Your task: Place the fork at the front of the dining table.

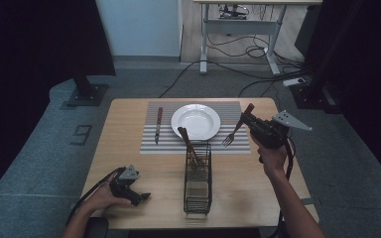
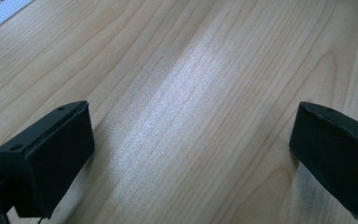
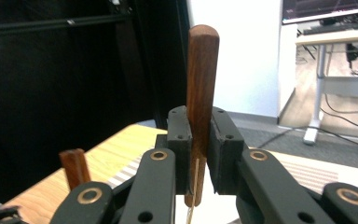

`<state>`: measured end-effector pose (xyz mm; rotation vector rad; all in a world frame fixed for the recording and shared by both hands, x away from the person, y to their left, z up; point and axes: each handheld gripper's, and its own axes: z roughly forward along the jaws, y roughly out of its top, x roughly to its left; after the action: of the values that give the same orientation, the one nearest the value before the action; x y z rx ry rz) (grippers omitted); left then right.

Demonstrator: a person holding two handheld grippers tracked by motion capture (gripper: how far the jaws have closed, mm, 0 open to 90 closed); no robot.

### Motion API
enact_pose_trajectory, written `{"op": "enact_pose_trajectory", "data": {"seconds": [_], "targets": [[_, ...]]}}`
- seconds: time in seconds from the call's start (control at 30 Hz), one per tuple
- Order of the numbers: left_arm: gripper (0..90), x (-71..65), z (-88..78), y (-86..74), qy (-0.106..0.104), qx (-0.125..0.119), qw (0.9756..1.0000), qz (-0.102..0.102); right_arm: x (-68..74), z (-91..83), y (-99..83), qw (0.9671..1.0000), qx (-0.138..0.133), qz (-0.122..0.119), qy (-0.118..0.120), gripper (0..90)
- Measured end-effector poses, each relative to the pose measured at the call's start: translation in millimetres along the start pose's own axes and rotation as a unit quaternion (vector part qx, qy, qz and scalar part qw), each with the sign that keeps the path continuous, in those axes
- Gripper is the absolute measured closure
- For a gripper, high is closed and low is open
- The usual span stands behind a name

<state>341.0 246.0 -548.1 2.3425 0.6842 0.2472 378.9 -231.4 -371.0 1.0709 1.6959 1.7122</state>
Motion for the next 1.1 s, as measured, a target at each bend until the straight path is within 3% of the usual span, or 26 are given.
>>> {"op": "enact_pose_trajectory", "data": {"seconds": [0.53, 1.1], "targets": [[0.0, 0.1, -0.2, -0.2, -0.001, 0.0, 1.0, 0.001, -16.5, 16.8, -24.8, 0.9979, 0.053, -0.005, -0.036, 80.4], [0.0, 0.1, -0.2, -0.2, -0.001, 0.0, 1.0, 0.001, -28.0, 28.3, -38.8, 0.9944, 0.082, -0.018, -0.065, 80.3]]}}
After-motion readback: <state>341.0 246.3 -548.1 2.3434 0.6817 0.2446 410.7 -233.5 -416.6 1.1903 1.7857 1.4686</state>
